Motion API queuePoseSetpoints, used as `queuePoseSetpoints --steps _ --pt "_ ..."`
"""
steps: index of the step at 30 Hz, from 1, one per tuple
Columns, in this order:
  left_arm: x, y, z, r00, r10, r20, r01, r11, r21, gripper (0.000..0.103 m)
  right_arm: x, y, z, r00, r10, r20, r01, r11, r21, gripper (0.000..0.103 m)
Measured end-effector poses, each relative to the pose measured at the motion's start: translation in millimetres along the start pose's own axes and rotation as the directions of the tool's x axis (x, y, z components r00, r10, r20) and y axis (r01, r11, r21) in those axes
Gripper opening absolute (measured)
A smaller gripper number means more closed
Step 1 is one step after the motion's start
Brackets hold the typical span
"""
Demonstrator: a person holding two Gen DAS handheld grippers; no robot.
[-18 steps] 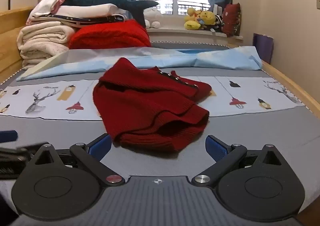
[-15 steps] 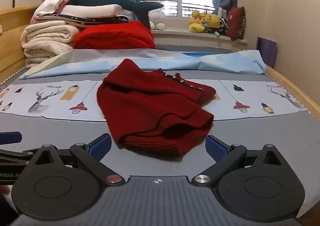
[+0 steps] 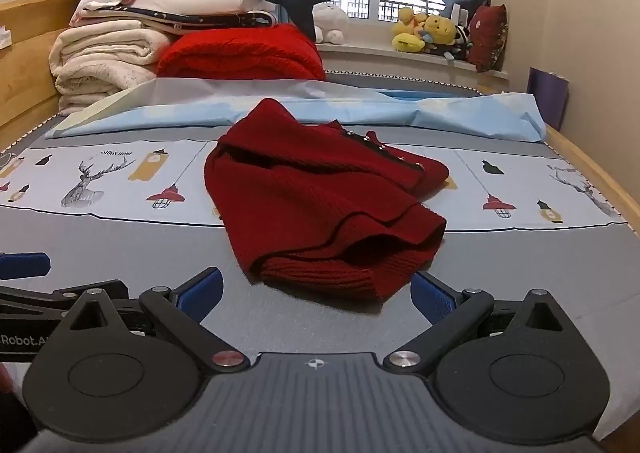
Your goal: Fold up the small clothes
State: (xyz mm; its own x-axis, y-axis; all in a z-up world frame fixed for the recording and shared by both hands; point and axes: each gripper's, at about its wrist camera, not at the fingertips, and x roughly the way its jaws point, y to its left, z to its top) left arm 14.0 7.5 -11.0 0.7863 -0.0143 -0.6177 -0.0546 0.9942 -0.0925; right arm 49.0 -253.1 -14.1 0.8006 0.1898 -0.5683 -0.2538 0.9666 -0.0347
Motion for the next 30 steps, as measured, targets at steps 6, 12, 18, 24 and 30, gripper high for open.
queuePoseSetpoints --steps 6,12,18,24,30 --pt "1.3 0.8 -0.1 1.0 -0.002 -0.005 0.002 1.0 -0.01 0.101 2.1 4.7 0.7 1.0 -0.004 -0.009 0.004 1.0 -0.013 0.1" --pt "0.5 -0.5 -0.5 1.0 0.0 -0.002 0.0 1.0 -0.008 0.101 2.3 4.1 0.7 1.0 -0.003 -0.01 0.003 1.0 -0.01 0.1" --pt "0.1 0.2 -0.1 1.0 0.0 -0.003 0.0 1.0 -0.008 0.101 1.9 4.9 0.9 1.0 -0.004 -0.011 0.004 1.0 -0.01 0.1" --pt "0.0 0.5 0.0 1.0 -0.001 -0.003 0.001 1.0 -0.008 0.101 2.1 5.0 0.6 1.0 -0.004 -0.011 0.004 1.0 -0.01 0.1" --pt "0.0 0.5 -0.1 1.0 0.0 -0.004 0.0 1.0 -0.008 0.101 2.5 4.9 0.2 1.0 -0.004 -0.01 0.004 1.0 -0.01 0.1"
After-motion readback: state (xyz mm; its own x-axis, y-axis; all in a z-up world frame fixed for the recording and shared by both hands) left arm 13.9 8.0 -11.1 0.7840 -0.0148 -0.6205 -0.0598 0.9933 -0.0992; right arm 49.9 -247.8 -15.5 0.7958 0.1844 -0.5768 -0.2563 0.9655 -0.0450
